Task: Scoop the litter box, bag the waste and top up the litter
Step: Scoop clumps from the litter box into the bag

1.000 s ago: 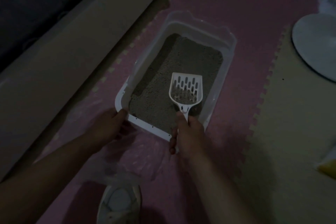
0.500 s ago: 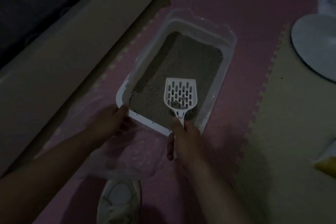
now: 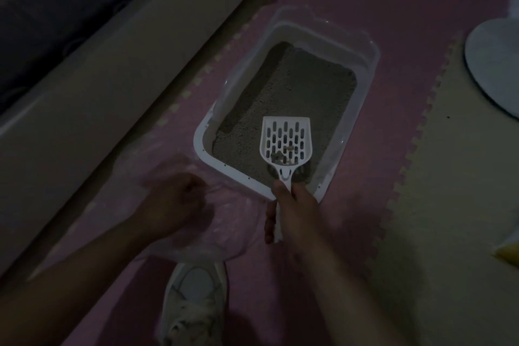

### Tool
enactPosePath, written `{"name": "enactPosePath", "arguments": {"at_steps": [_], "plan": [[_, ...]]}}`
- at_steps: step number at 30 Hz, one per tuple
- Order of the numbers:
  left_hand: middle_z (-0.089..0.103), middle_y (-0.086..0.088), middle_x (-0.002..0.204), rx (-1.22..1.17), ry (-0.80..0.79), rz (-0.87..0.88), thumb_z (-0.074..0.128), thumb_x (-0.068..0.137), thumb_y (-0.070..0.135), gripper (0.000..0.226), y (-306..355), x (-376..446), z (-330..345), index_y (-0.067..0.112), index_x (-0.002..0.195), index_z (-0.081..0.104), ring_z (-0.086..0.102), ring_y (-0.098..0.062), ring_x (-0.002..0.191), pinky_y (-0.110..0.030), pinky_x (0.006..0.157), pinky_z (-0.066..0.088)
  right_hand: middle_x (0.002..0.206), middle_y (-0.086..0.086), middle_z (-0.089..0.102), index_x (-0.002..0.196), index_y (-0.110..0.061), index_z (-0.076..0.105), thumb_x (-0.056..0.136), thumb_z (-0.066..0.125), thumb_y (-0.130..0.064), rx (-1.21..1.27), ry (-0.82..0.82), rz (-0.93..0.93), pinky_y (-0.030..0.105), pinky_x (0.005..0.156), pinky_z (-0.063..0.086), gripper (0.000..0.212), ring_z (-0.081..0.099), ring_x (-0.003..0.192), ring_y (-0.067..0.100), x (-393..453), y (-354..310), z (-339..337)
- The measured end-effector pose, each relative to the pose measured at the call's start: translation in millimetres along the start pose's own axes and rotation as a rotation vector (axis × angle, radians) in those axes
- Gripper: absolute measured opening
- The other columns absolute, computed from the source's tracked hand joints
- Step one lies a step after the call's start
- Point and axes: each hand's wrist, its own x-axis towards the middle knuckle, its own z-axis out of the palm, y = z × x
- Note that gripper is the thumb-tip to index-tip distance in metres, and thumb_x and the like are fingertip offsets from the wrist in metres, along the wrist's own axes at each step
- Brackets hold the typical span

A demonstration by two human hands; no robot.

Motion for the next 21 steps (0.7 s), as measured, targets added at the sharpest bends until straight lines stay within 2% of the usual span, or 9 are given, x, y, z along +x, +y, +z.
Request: {"name": "enactPosePath", "arguments": {"at_steps": [1, 3, 5, 7, 10, 14, 18, 21], "plan": [[0.069, 0.001, 0.114, 0.055, -0.015, 0.040, 0.059, 0.075, 0.054, 0.055, -5.1, -1.7, 2.1, 0.018, 0.115, 0.069, 0.067, -0.018, 0.101, -0.036, 0.088, 0.053, 0.059, 0.007, 0.060, 0.068, -0.029, 0.063, 0.099, 0.053, -0.041, 0.007, -0.010, 0.004, 0.039, 0.054, 0.049, 0.034, 0.056, 0.049, 0.026, -0.7, 0.6, 1.0], [0.067, -0.002, 0.125, 0.184, -0.027, 0.096, 0.053, 0.069, 0.067, 0.076, -15.2, -1.6, 7.9, 0.017, 0.124, 0.067, 0.065, -0.023, 0.110, -0.041, 0.093, 0.053, 0.060, 0.008, 0.058, 0.063, -0.031, 0.062, 0.100, 0.054, -0.036, 0.042, -0.018, 0.014, 0.039, 0.054, 0.049, 0.039, 0.054, 0.048, 0.024, -2.1, 0.6, 2.7], [0.063, -0.006, 0.136, 0.311, -0.052, 0.139, 0.053, 0.067, 0.072, 0.085, -22.5, 1.4, 14.5, 0.017, 0.131, 0.065, 0.060, -0.026, 0.123, -0.044, 0.100, 0.051, 0.061, 0.009, 0.058, 0.065, -0.029, 0.061, 0.101, 0.054, -0.033, 0.075, -0.022, 0.039, 0.041, 0.054, 0.050, 0.037, 0.053, 0.048, 0.024, -3.6, -0.2, 2.9], [0.056, -0.007, 0.145, 0.425, -0.079, 0.175, 0.054, 0.067, 0.074, 0.091, -27.6, 5.4, 19.3, 0.019, 0.138, 0.058, 0.051, -0.025, 0.135, -0.045, 0.104, 0.047, 0.063, 0.010, 0.058, 0.077, -0.019, 0.060, 0.101, 0.055, -0.030, 0.114, -0.030, 0.068, 0.041, 0.054, 0.051, 0.027, 0.053, 0.048, 0.024, -4.1, -1.0, 1.8], [0.046, -0.007, 0.153, 0.503, -0.089, 0.192, 0.055, 0.064, 0.074, 0.097, -25.5, 9.3, 23.3, 0.022, 0.145, 0.049, 0.046, -0.026, 0.139, -0.050, 0.106, 0.044, 0.063, 0.010, 0.058, 0.076, -0.016, 0.060, 0.101, 0.057, -0.029, 0.153, -0.037, 0.089, 0.042, 0.054, 0.051, 0.029, 0.054, 0.047, 0.023, -4.2, -2.0, -0.6], [0.050, -0.009, 0.144, 0.514, -0.090, 0.213, 0.060, 0.063, 0.068, 0.088, -14.6, 16.2, 24.7, 0.019, 0.136, 0.051, 0.052, -0.029, 0.128, -0.049, 0.100, 0.047, 0.064, 0.009, 0.057, 0.079, -0.014, 0.058, 0.101, 0.057, -0.030, 0.167, -0.037, 0.066, 0.036, 0.050, 0.046, 0.028, 0.051, 0.047, 0.022, -8.0, -4.4, -4.8], [0.056, -0.012, 0.130, 0.393, -0.076, 0.255, 0.056, 0.071, 0.055, 0.067, -11.2, 15.9, 21.1, 0.014, 0.124, 0.060, 0.061, -0.031, 0.106, -0.038, 0.081, 0.056, 0.063, 0.009, 0.054, 0.085, -0.010, 0.056, 0.102, 0.056, -0.027, 0.170, -0.040, 0.072, 0.029, 0.045, 0.041, 0.024, 0.049, 0.044, 0.020, -10.7, -9.2, -7.7], [0.055, -0.014, 0.131, 0.386, -0.033, 0.282, 0.066, 0.072, 0.040, 0.055, -1.5, 9.3, 13.6, 0.014, 0.121, 0.063, 0.060, -0.035, 0.110, -0.041, 0.082, 0.056, 0.064, 0.009, 0.055, 0.087, -0.009, 0.057, 0.101, 0.057, -0.027, 0.177, -0.043, 0.061, 0.027, 0.045, 0.040, 0.023, 0.049, 0.044, 0.020, -13.3, -13.6, -11.3]]}}
